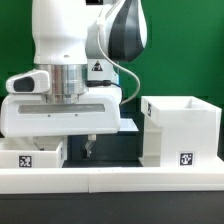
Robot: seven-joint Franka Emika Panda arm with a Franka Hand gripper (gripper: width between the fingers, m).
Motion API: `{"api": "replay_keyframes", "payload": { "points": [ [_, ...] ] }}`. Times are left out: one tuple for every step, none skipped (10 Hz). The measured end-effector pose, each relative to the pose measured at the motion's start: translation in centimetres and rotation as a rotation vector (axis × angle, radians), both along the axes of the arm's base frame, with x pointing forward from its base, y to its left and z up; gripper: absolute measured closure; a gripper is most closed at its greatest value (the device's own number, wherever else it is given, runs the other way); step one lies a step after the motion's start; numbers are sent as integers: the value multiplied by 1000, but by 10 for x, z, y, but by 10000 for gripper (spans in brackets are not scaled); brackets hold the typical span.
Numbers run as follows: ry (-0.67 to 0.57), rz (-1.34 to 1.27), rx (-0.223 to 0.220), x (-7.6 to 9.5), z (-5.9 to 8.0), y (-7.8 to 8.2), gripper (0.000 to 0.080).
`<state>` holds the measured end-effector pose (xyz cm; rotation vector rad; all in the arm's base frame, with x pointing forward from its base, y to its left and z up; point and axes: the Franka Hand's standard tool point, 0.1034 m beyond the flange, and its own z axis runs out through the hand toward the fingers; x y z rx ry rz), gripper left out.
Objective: Assemble drawer
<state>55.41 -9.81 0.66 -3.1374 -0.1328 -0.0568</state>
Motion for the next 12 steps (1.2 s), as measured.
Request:
{"api": "replay_keyframes", "payload": {
  "points": [
    [0,0,0,0,0,0,150],
    [-1,1,1,2,1,1,289],
    [-3,2,1,3,2,1,441],
    [-3,2,0,3,2,1,441],
    [-3,2,0,3,1,1,598],
    [-3,2,0,3,1,1,742],
    [-3,2,0,3,2,1,742],
    [-3,2,0,3,2,1,759],
    [-3,2,0,3,2,1,759],
    [-3,2,0,3,2,1,759],
    [-3,2,0,3,2,1,759],
    [-2,29,-1,2,3,2,759]
  ]
}}
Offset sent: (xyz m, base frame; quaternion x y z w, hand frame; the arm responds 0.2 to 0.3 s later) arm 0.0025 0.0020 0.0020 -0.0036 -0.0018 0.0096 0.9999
